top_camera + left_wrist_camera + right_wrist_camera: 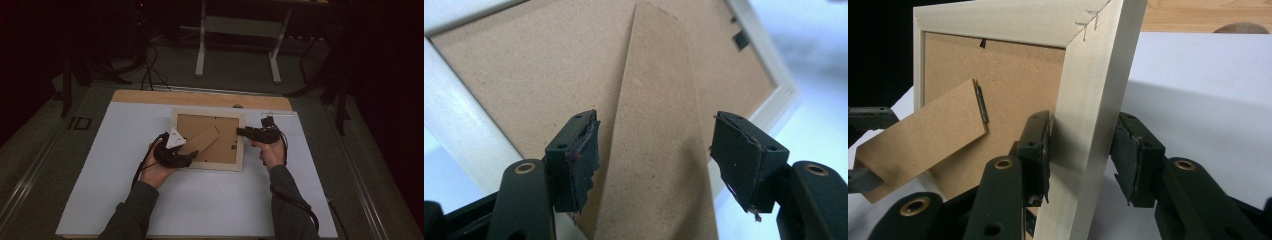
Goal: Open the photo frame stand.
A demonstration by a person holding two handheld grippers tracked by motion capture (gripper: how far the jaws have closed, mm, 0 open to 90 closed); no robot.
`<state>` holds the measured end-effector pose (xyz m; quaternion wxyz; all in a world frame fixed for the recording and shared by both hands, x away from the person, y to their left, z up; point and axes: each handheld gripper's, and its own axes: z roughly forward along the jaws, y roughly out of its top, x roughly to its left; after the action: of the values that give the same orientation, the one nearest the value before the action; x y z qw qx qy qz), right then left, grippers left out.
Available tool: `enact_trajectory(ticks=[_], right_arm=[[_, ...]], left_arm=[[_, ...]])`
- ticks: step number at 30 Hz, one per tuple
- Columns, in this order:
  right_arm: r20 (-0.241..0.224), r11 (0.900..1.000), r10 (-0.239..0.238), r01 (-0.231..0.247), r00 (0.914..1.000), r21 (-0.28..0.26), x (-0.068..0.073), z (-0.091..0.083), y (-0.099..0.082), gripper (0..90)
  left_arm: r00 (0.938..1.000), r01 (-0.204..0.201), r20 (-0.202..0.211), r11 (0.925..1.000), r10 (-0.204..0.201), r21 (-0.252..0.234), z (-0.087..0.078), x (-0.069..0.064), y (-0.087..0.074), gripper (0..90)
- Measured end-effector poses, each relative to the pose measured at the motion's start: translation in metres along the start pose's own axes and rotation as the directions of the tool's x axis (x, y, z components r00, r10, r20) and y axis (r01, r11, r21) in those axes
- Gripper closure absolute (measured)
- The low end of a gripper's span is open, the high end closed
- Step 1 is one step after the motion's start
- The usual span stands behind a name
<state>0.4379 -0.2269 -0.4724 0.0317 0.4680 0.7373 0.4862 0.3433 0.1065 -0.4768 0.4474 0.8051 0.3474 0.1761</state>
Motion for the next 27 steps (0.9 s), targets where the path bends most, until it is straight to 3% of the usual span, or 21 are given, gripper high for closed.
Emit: enact_trajectory(ticks=[4, 5, 6, 7, 10, 11, 12, 21, 23, 27], right_arm=[[0.003, 1.0, -0.009, 0.009, 1.0, -0.001, 0.001, -0.001, 0.0, 60.3], [0.003, 1.0, -0.009, 0.009, 1.0, -0.001, 0.001, -0.001, 0.0, 60.3], [0.003, 1.0, -0.01, 0.01, 1.0, -0.003, 0.001, -0.001, 0.0, 60.3], [0.003, 0.9999, -0.01, 0.01, 0.9999, -0.003, 0.001, -0.001, 0.001, 60.3], [0.003, 0.9999, -0.012, 0.012, 0.9999, -0.003, 0.002, -0.001, 0.001, 60.3], [0.003, 0.9999, -0.012, 0.012, 0.9999, -0.003, 0.002, -0.001, 0.001, 60.3], [0.003, 0.9999, -0.013, 0.013, 0.9999, -0.003, 0.002, -0.001, 0.001, 60.2], [0.005, 0.9997, -0.023, 0.023, 0.9997, -0.003, 0.003, -0.001, 0.001, 60.3], [0.007, 0.9997, -0.024, 0.024, 0.9997, -0.003, 0.004, -0.002, 0.001, 60.3], [0.009, 0.9996, -0.029, 0.03, 0.9995, -0.004, 0.004, -0.002, 0.001, 60.3]], left_arm=[[0.9926, 0.099, 0.071, 0.9951, -0.098, 0.0, -0.001, 0.012, 0.0, 35.8], [0.9926, 0.099, 0.071, 0.9951, -0.098, 0.0, -0.001, 0.012, 0.0, 35.8], [0.9831, 0.149, 0.106, 0.9888, -0.149, 0.009, -0.001, 0.018, 0.0, 36.0], [0.9781, 0.168, 0.123, 0.9857, -0.168, 0.016, 0.0, 0.02, -0.001, 36.4], [0.9702, 0.19, 0.147, 0.9813, -0.192, 0.03, 0.001, 0.022, -0.001, 36.5], [0.9702, 0.19, 0.147, 0.9813, -0.192, 0.03, 0.001, 0.022, -0.001, 36.5], [0.9657, 0.195, 0.165, 0.9796, -0.201, 0.048, 0.002, 0.023, -0.001, 37.3], [0.9628, 0.188, 0.182, 0.9791, -0.2, 0.077, 0.007, 0.02, 0.003, 33.0], [0.957, 0.194, 0.202, 0.977, -0.208, 0.089, 0.009, 0.021, 0.005, 31.7], [0.9547, 0.192, 0.209, 0.9751, -0.212, 0.11, 0.013, 0.019, 0.005, 34.0]])
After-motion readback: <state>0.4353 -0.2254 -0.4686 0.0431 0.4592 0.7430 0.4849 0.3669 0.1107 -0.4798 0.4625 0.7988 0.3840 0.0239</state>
